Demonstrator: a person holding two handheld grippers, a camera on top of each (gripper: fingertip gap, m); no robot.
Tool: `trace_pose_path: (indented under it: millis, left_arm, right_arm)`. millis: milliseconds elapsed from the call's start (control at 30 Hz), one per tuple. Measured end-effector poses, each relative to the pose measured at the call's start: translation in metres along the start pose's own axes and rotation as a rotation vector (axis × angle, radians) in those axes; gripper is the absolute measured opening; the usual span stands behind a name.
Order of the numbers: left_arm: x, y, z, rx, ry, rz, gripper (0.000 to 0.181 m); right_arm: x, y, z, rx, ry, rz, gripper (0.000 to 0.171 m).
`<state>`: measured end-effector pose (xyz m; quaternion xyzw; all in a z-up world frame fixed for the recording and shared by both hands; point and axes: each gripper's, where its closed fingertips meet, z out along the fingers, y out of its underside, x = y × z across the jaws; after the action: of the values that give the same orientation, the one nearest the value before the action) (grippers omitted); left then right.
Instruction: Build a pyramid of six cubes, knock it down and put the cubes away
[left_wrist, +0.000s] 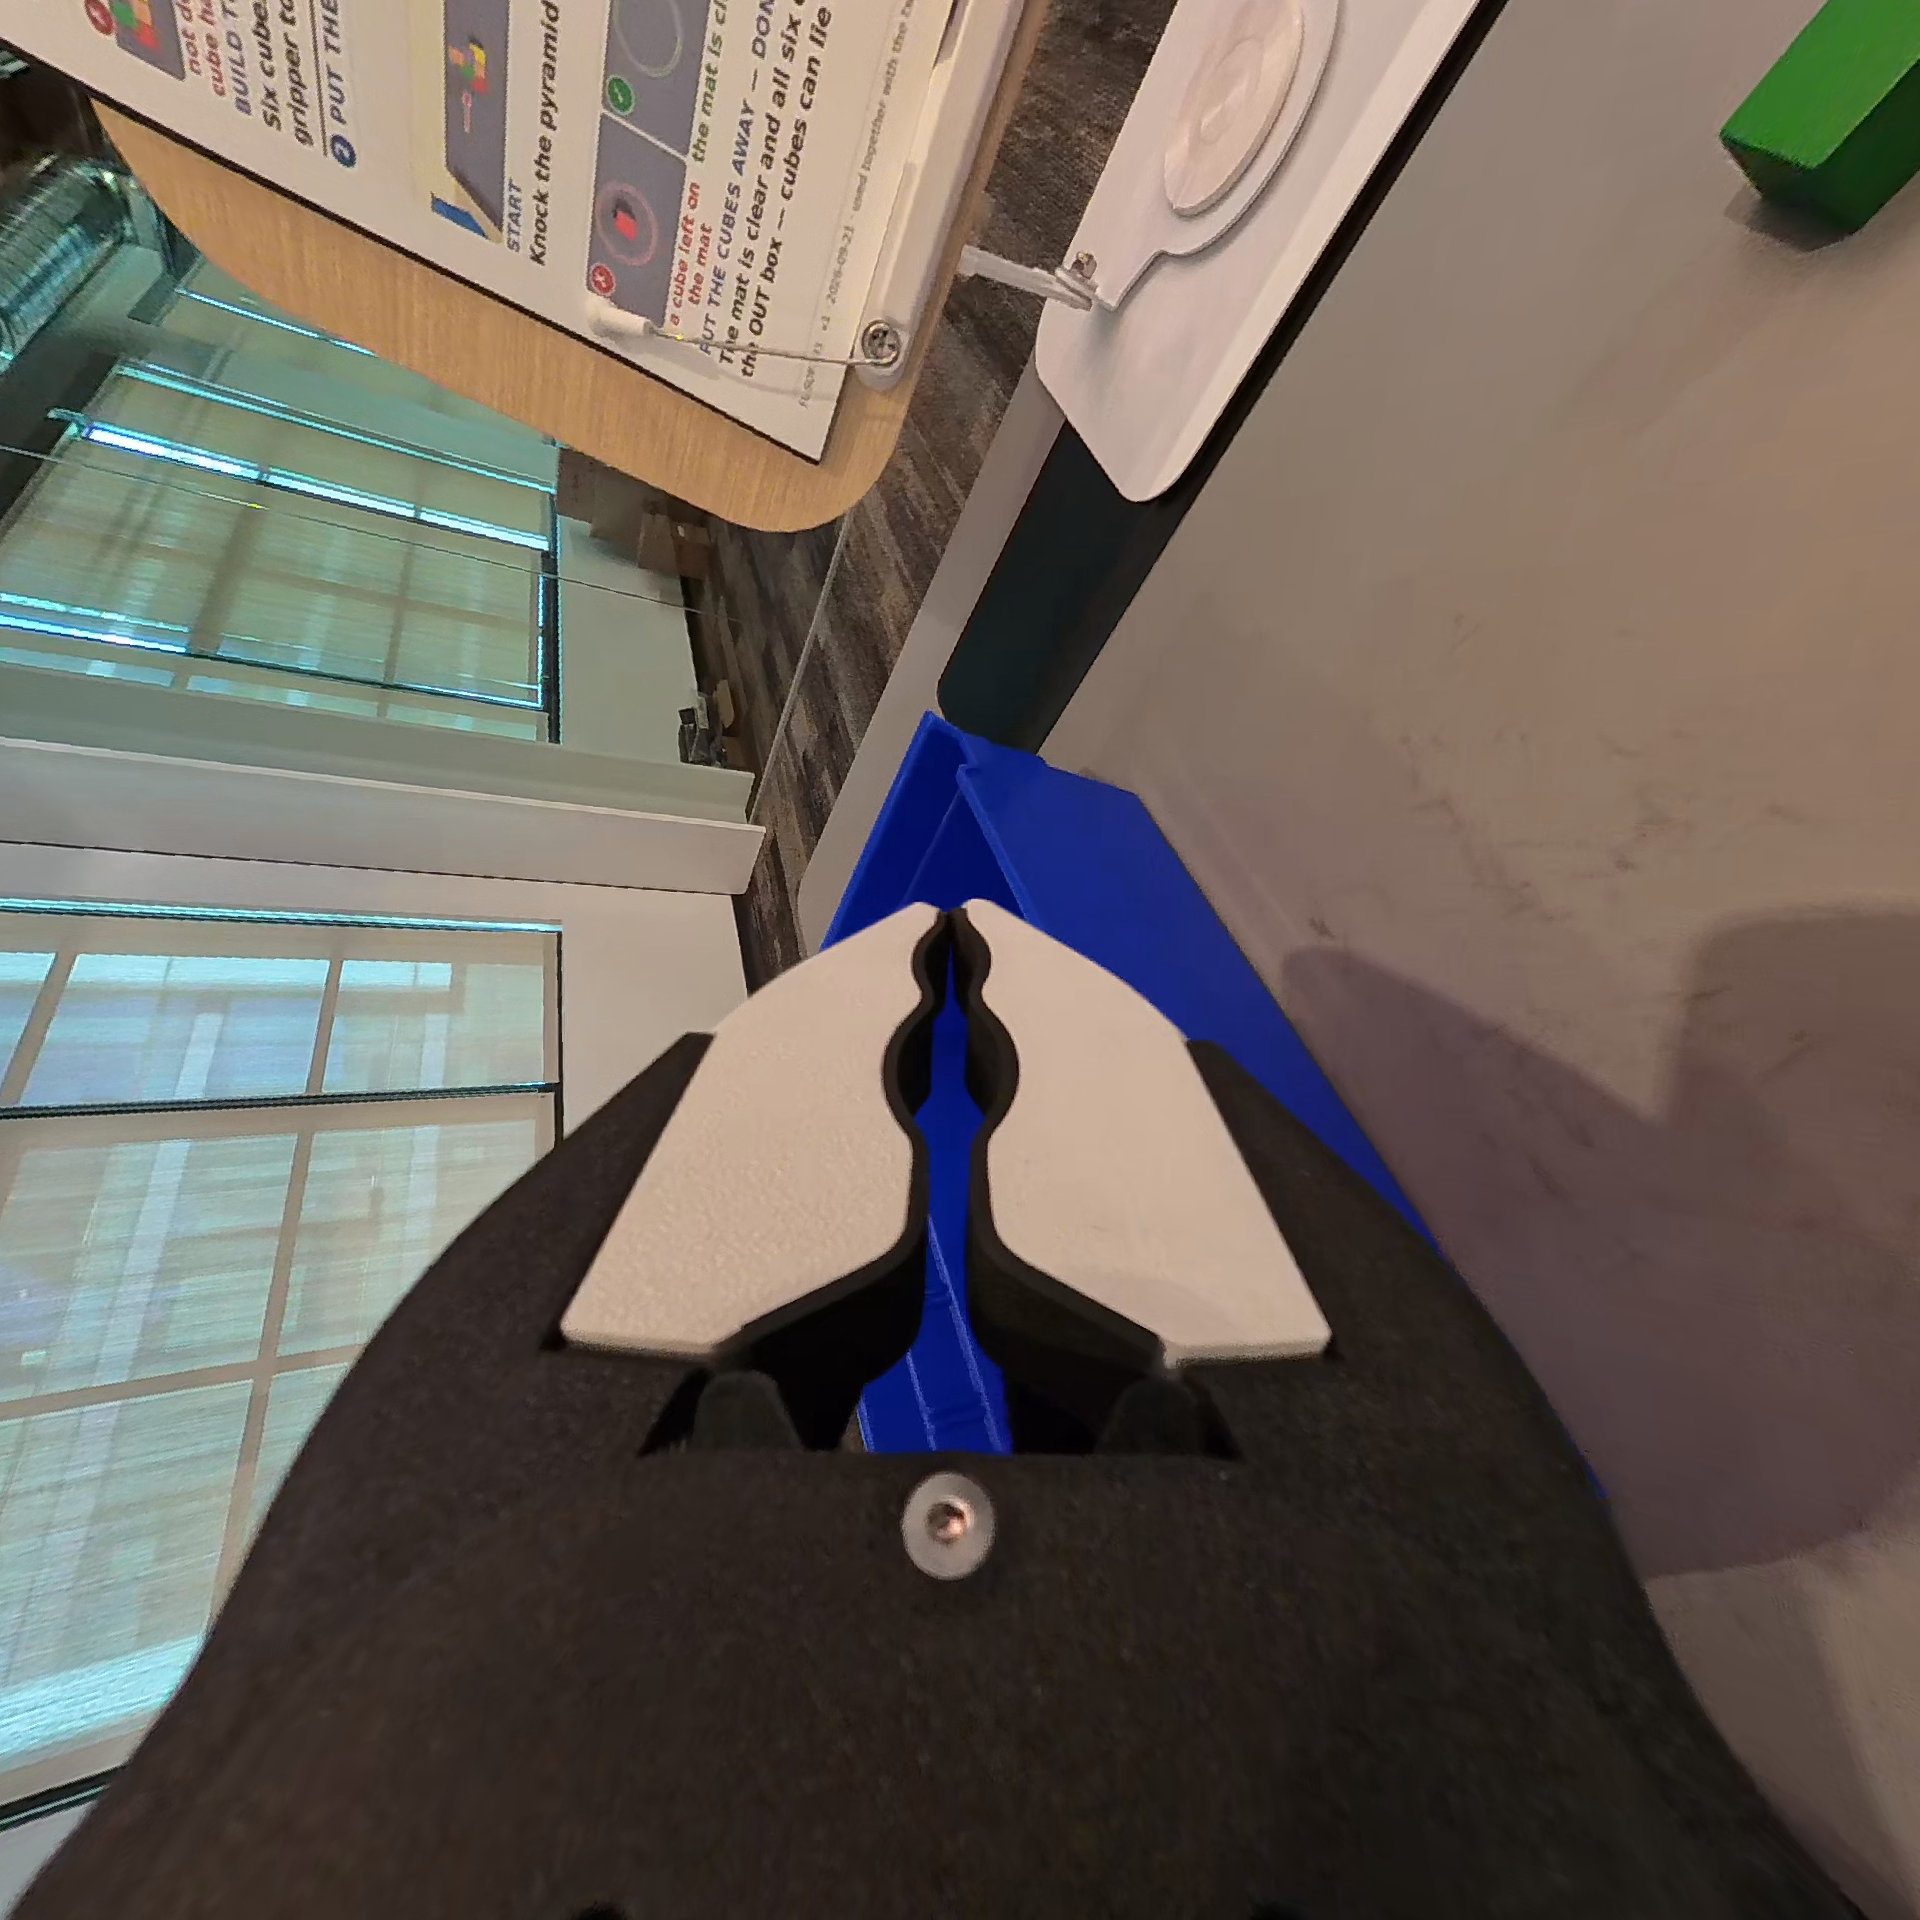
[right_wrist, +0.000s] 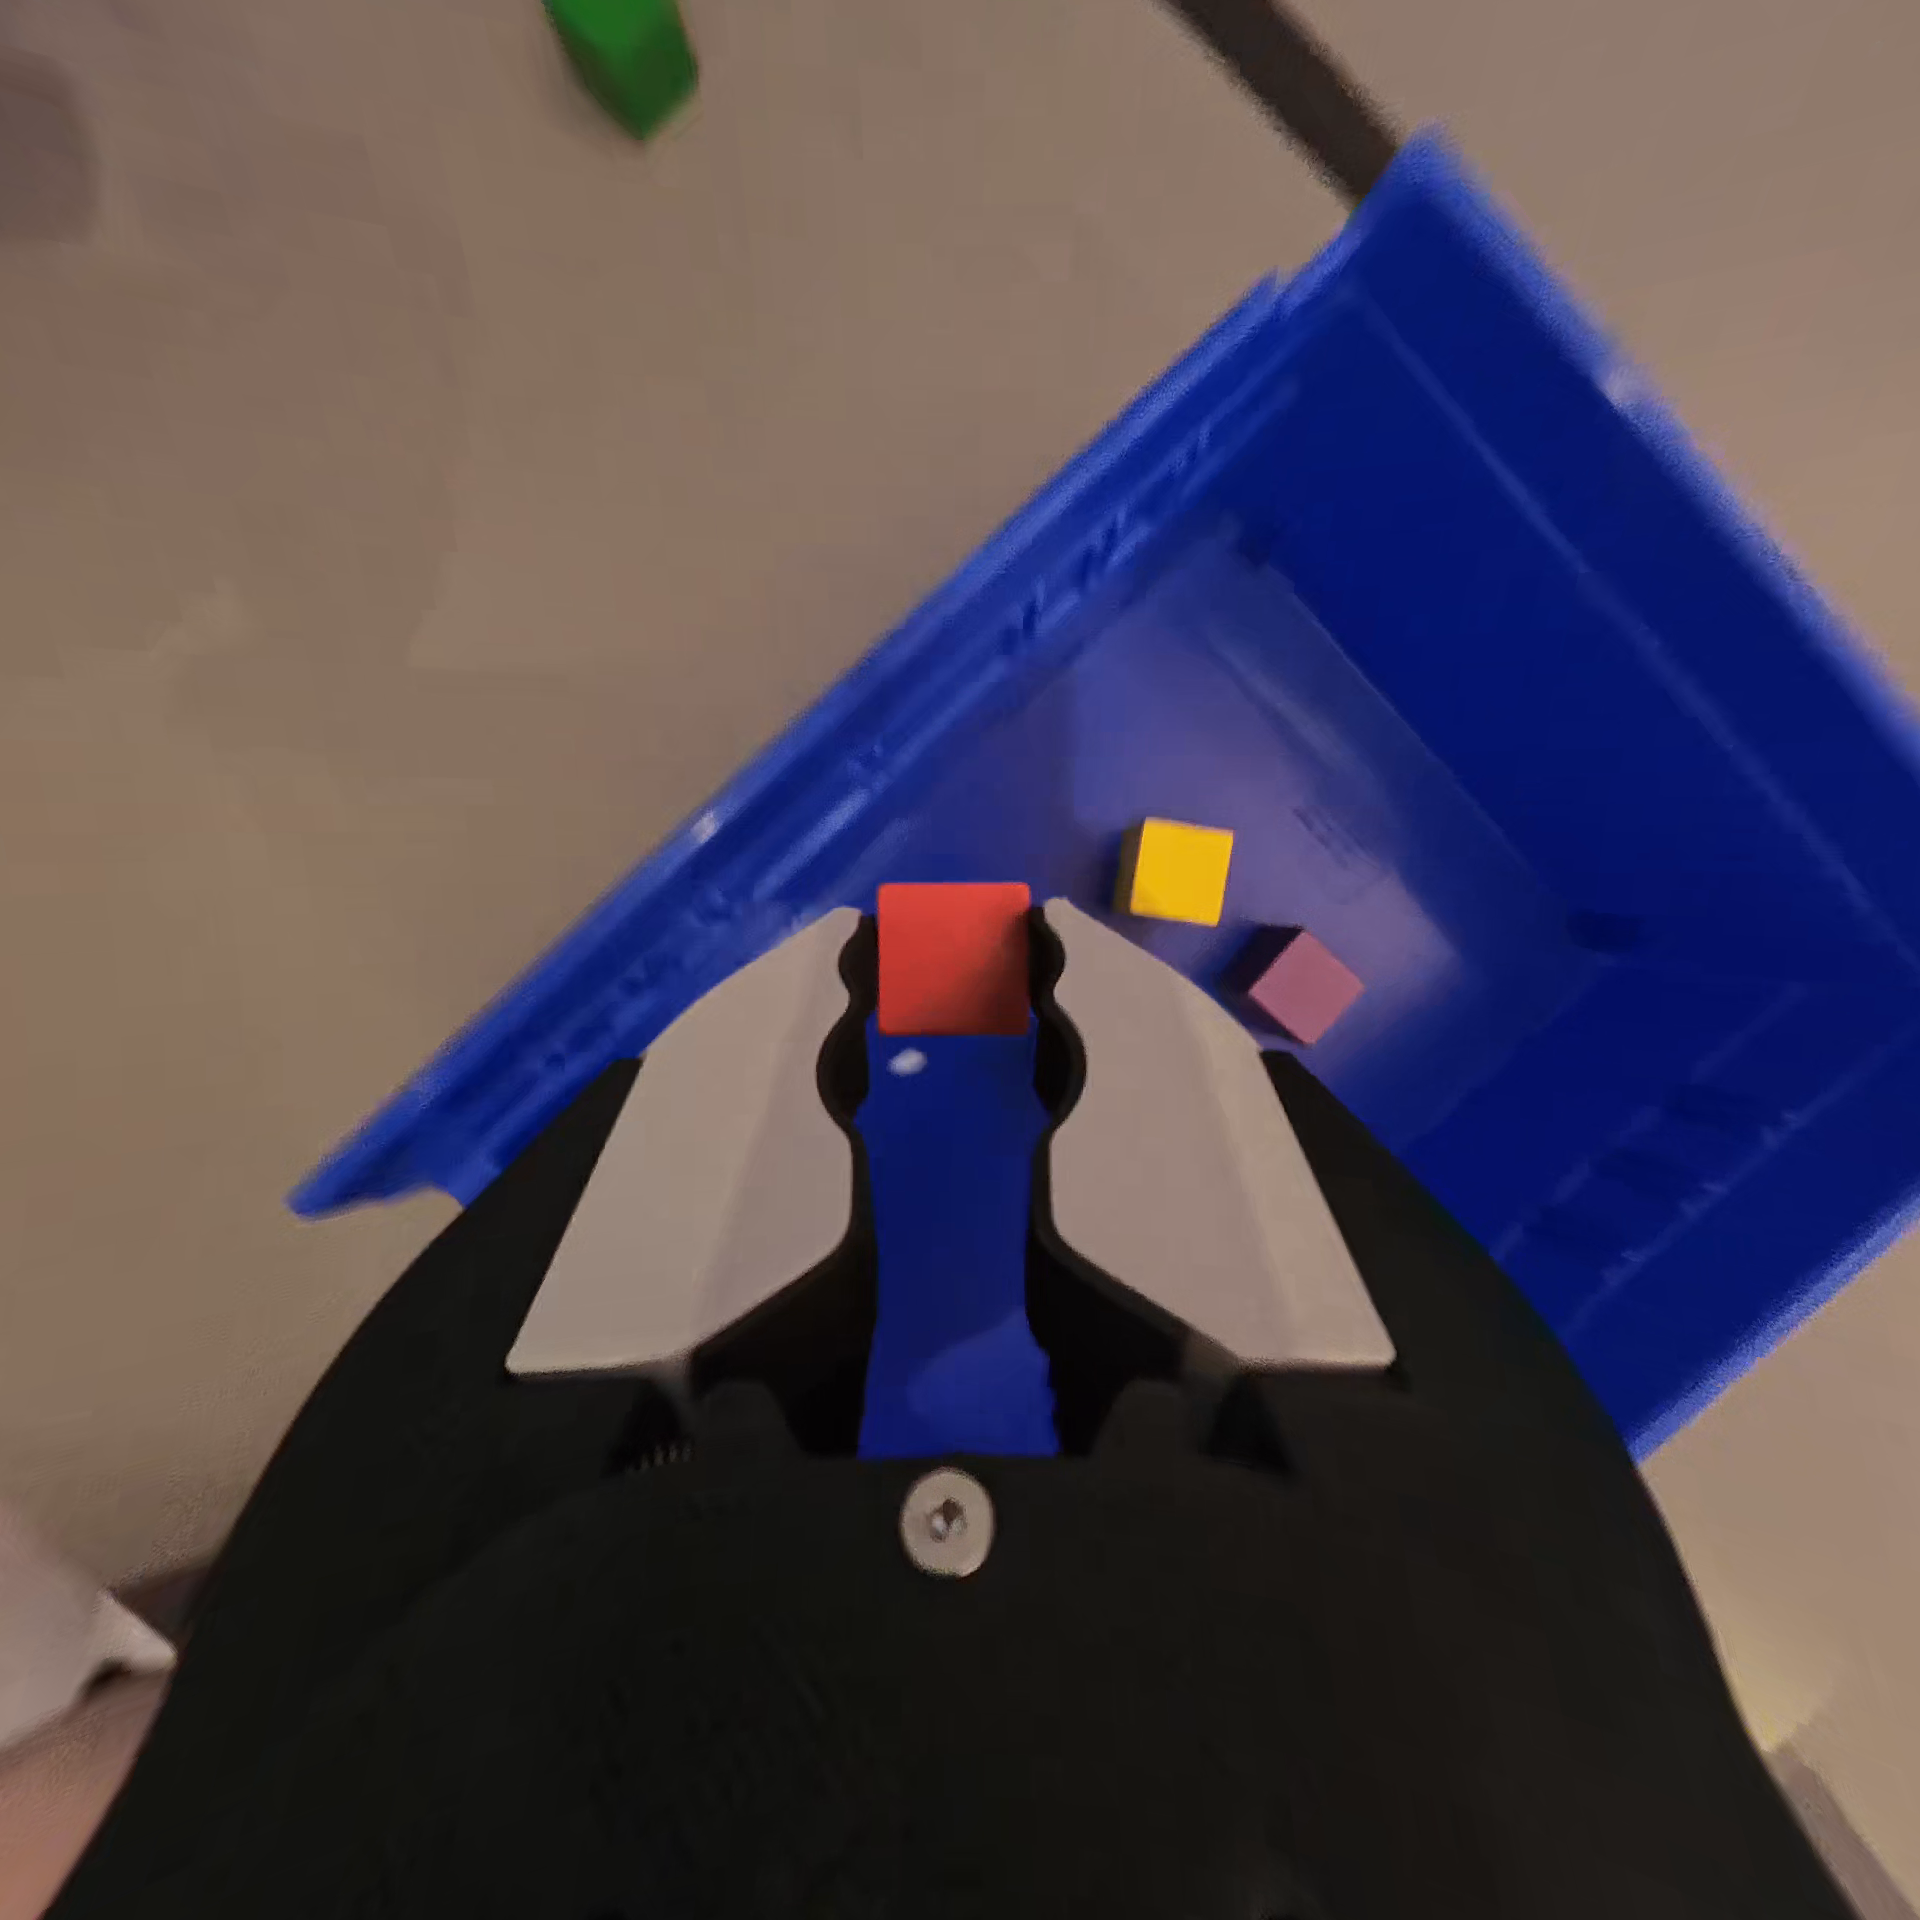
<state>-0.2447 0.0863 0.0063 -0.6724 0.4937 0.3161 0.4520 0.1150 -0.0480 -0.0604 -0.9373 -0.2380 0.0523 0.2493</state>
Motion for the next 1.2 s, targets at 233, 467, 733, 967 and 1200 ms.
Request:
trace_pose_path:
  millis: [233, 467, 733, 967, 1200]
  left_arm:
    - [0.003, 0.0, 0.001, -0.001, 0.015, 0.002, 0.0]
    - [0.01, -0.002, 0.003, -0.007, 0.027, 0.016, 0.0]
    - [0.009, -0.001, 0.002, -0.006, 0.029, 0.012, 0.0]
    - [0.007, -0.002, 0.0, 0.003, 0.035, 0.005, 0.0]
    - [0.006, -0.002, -0.002, 0.011, 0.044, -0.006, 0.0]
  right_arm:
    - [-0.01, 0.044, 0.037, -0.174, -0.142, -0.156, 0.029]
    - [-0.004, 0.058, 0.064, -0.249, -0.147, -0.209, 0.03]
    - [0.005, 0.039, 0.049, -0.127, -0.102, -0.177, 0.041]
    - [0.0, -0.032, -0.021, 0.065, 0.241, -0.286, 0.043]
    - [-0.098, -0.136, -0.016, 0.462, 0.116, -0.376, 0.044]
